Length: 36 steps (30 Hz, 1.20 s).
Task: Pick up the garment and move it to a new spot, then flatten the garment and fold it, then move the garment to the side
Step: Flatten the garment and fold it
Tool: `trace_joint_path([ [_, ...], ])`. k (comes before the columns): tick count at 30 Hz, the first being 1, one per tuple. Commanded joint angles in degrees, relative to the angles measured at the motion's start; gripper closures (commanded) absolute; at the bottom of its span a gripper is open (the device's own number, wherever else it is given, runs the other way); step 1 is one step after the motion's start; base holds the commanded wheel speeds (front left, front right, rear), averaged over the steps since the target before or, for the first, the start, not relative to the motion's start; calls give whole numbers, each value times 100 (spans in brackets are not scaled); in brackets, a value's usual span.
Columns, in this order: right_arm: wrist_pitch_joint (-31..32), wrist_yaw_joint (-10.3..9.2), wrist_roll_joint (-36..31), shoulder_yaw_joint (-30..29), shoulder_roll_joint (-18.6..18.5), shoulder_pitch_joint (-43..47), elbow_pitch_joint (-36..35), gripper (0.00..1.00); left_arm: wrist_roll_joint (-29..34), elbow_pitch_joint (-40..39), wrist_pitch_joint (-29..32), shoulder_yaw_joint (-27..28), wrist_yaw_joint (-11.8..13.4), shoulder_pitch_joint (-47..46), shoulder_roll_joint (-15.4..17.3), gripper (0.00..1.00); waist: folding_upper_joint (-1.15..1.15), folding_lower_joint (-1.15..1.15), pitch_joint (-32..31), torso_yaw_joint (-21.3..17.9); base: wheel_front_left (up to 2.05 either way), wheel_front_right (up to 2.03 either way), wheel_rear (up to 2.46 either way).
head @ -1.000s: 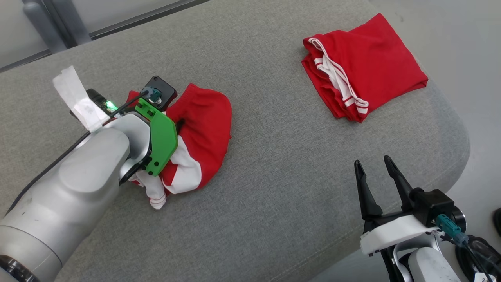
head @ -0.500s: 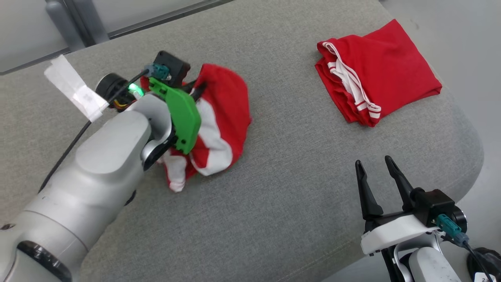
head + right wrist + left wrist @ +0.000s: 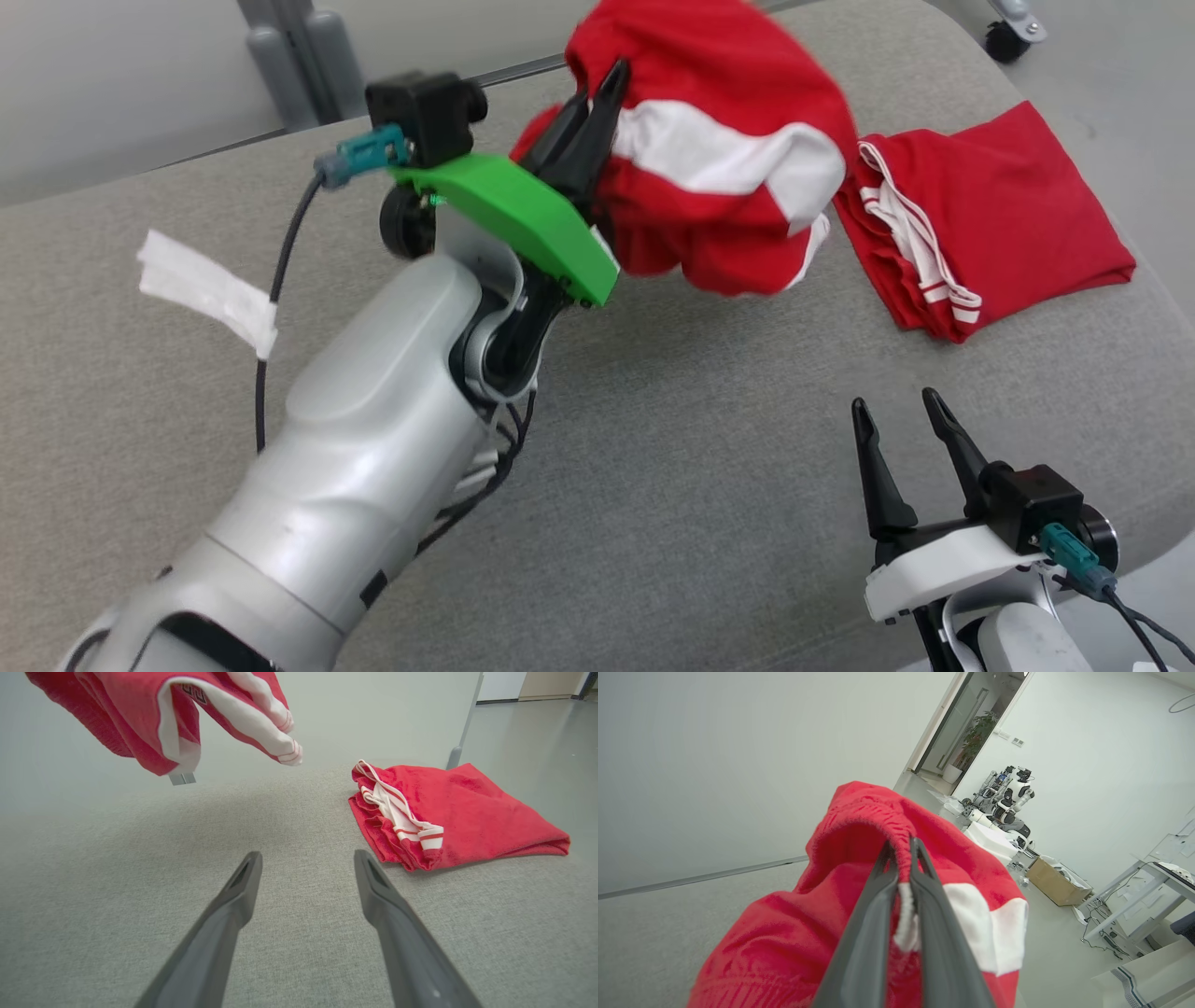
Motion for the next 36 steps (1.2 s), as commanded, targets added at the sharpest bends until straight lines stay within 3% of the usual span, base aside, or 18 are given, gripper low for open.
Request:
trace_joint_path([
  [1, -14, -12, -6, -5, -6, 35, 5, 0, -122, 69, -33, 24, 122, 327, 4, 100, 0, 0, -171, 342, 0, 0, 0],
  [8, -14, -12, 59, 119, -8, -39, 47, 0, -207, 1176, -256, -74, 535, 1396, -27, 100, 0, 0, -262, 661, 0, 0, 0],
  [16, -14, -12, 54, 104, -8, -18, 71, 0, -162, 2028, -471, 302, 368, 1792, -73, 100, 0, 0, -319, 858, 0, 0, 0],
  [17, -14, -12, 53, 97, -7, -14, 74, 0, -110, 2036, -480, 379, 318, 1788, -74, 78, 0, 0, -324, 880, 0, 0, 0],
  [18, -14, -12, 51, 93, -7, -9, 76, 0, -42, 2007, -481, 478, 272, 1767, -74, 18, 0, 0, -327, 896, 0, 0, 0],
  [19, -14, -12, 49, 89, -7, -4, 78, 0, 56, 1971, -476, 595, 239, 1776, -68, 0, 0, 0, -333, 910, 0, 0, 0],
  [27, -14, -12, 60, 73, -7, 51, 88, 0, 1073, 1407, -470, 1339, 101, 2180, 40, 0, 0, 0, -423, 956, 0, 0, 0],
  [36, -14, -12, 103, 107, -7, 116, 117, 0, 1304, 1399, -86, 962, -83, 2408, 124, 0, 0, 0, -547, 929, 0, 0, 0],
])
